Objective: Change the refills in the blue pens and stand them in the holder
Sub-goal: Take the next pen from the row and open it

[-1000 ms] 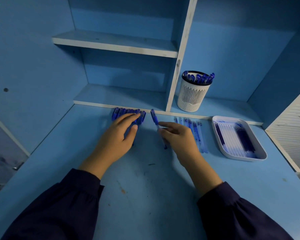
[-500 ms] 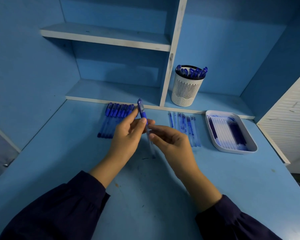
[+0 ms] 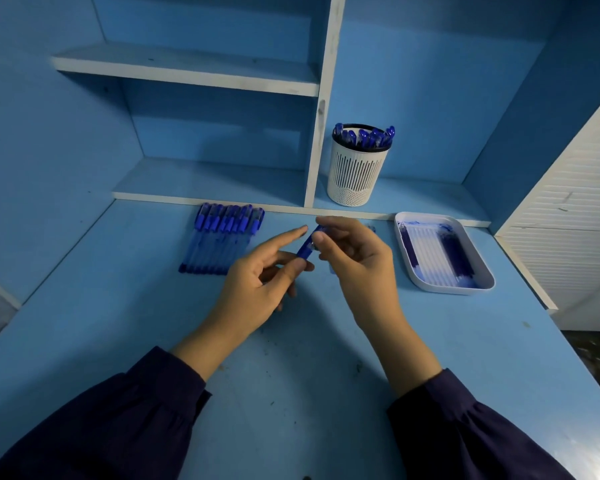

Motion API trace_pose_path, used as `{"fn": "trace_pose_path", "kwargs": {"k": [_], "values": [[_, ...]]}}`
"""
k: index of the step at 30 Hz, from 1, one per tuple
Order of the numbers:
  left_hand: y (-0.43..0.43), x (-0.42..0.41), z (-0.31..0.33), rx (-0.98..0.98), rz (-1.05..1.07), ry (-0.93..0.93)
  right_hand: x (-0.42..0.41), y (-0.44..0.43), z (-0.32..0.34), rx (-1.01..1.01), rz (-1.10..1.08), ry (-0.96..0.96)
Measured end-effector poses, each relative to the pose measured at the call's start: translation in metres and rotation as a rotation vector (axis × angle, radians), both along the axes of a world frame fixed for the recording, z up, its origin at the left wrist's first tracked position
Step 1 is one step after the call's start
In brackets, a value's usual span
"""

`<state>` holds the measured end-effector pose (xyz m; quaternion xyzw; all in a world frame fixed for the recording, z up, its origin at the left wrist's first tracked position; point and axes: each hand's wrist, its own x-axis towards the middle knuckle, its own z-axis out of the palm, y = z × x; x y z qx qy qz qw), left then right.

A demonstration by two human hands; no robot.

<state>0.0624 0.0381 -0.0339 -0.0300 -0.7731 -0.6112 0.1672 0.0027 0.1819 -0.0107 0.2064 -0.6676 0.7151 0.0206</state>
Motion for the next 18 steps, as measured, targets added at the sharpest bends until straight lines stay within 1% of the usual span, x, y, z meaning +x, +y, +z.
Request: {"fn": "trace_pose_path", "kwargs": {"k": [4, 10, 15, 18], "values": [[0.002, -0.001, -0.004, 0.007, -0.004, -0.005, -0.003, 0.0, -0.005, -0.001, -0.031, -0.013], [0.004, -0.003, -0.003, 0.048, 0.054, 0.048, 0.0, -0.008, -0.008, -0.079, -0.042, -0.077], [0.004, -0.001, -0.006, -0.029, 0.059, 0.111, 0.003, -0.013, -0.009, -0.168, -0.023, -0.105], [0.004, -0.001, -0.007, -0.082, 0.023, 0.128, 0.001, -0.014, -0.007, -0.221, -0.018, -0.093]]}}
